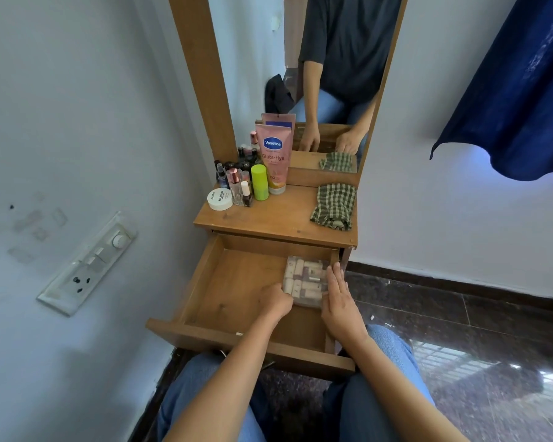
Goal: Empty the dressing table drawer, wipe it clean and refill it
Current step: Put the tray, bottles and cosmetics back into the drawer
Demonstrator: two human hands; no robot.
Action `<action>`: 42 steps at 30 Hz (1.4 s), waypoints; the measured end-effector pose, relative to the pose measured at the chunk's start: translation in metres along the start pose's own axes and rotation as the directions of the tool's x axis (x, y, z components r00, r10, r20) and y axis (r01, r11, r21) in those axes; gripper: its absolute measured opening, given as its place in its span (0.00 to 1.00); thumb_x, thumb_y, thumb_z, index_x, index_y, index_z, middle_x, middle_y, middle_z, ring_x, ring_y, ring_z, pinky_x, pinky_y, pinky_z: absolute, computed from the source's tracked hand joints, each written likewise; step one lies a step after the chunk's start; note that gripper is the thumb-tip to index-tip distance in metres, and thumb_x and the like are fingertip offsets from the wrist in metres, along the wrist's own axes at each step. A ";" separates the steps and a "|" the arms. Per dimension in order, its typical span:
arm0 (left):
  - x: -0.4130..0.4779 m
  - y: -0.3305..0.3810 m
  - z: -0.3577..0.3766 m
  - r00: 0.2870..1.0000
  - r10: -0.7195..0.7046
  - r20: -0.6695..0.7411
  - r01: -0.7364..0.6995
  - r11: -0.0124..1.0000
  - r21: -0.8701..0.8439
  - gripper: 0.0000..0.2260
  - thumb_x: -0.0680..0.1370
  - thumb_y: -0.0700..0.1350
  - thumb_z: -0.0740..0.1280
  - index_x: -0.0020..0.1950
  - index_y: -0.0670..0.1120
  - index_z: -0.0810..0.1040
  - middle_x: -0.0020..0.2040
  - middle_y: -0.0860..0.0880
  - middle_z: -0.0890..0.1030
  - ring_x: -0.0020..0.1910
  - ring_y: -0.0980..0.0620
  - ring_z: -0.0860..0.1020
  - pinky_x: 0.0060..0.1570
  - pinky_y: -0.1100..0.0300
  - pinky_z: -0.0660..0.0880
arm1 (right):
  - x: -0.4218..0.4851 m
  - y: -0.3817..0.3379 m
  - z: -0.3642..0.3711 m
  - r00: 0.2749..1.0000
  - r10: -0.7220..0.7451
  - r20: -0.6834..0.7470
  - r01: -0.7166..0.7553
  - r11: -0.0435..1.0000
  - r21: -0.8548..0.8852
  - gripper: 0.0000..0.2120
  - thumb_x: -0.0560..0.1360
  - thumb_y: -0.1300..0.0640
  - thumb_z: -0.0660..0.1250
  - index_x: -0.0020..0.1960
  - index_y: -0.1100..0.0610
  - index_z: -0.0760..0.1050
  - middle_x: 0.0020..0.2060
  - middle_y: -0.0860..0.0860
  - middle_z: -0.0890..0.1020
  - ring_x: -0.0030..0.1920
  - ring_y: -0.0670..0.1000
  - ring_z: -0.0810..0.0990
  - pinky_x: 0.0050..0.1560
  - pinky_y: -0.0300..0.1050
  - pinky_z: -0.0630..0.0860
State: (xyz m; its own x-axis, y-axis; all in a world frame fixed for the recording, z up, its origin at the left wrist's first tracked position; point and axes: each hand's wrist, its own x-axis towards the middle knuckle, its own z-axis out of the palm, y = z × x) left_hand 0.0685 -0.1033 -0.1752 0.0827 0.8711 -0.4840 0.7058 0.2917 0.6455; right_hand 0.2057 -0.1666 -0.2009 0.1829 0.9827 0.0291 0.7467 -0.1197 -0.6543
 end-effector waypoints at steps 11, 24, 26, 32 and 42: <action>0.001 -0.003 -0.080 0.884 0.149 -0.443 -0.265 0.940 -0.213 0.13 0.78 0.40 0.65 0.62 0.44 0.74 0.57 0.48 0.79 0.51 0.55 0.75 0.49 0.65 0.69 | 0.020 -0.047 -0.023 0.923 -0.306 -0.234 0.298 0.952 -0.071 0.16 0.77 0.59 0.65 0.65 0.57 0.74 0.62 0.53 0.79 0.63 0.52 0.77 0.58 0.49 0.77; 0.079 0.033 -0.167 0.755 0.247 -0.607 -0.403 0.905 -0.133 0.17 0.75 0.36 0.66 0.64 0.42 0.73 0.60 0.44 0.77 0.58 0.47 0.76 0.54 0.61 0.72 | 0.170 -0.141 0.007 0.989 -0.129 -0.072 0.141 0.972 0.190 0.18 0.76 0.56 0.67 0.64 0.55 0.70 0.36 0.45 0.77 0.37 0.43 0.76 0.36 0.36 0.72; 0.090 0.036 -0.170 0.747 0.256 -0.614 -0.410 0.904 -0.121 0.17 0.75 0.36 0.66 0.64 0.43 0.73 0.59 0.44 0.77 0.59 0.46 0.76 0.56 0.57 0.73 | 0.180 -0.141 0.015 0.991 -0.115 -0.066 0.125 0.975 0.182 0.18 0.76 0.56 0.67 0.65 0.55 0.69 0.36 0.47 0.78 0.37 0.45 0.77 0.38 0.40 0.75; 0.112 0.037 -0.175 0.733 0.321 -0.600 -0.427 0.904 -0.038 0.16 0.77 0.35 0.63 0.65 0.43 0.74 0.61 0.45 0.77 0.59 0.48 0.75 0.56 0.60 0.71 | 0.197 -0.144 0.028 0.990 -0.091 -0.105 0.096 0.995 0.040 0.17 0.77 0.49 0.65 0.64 0.51 0.69 0.42 0.48 0.81 0.43 0.50 0.80 0.42 0.46 0.78; 0.126 0.039 -0.164 0.728 0.362 -0.582 -0.457 0.889 -0.018 0.16 0.76 0.40 0.68 0.63 0.45 0.75 0.59 0.47 0.79 0.58 0.50 0.76 0.57 0.59 0.72 | 0.198 -0.141 0.039 0.973 -0.051 -0.224 0.063 0.997 0.048 0.12 0.74 0.49 0.66 0.51 0.54 0.68 0.36 0.50 0.79 0.38 0.54 0.80 0.37 0.50 0.77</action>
State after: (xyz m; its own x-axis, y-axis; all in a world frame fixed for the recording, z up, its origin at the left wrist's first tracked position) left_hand -0.0092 0.0826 -0.1142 -0.0939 0.9697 0.2254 0.5773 -0.1315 0.8059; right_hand 0.1118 0.0503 -0.1323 0.2833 0.9307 0.2312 0.7253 -0.0502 -0.6866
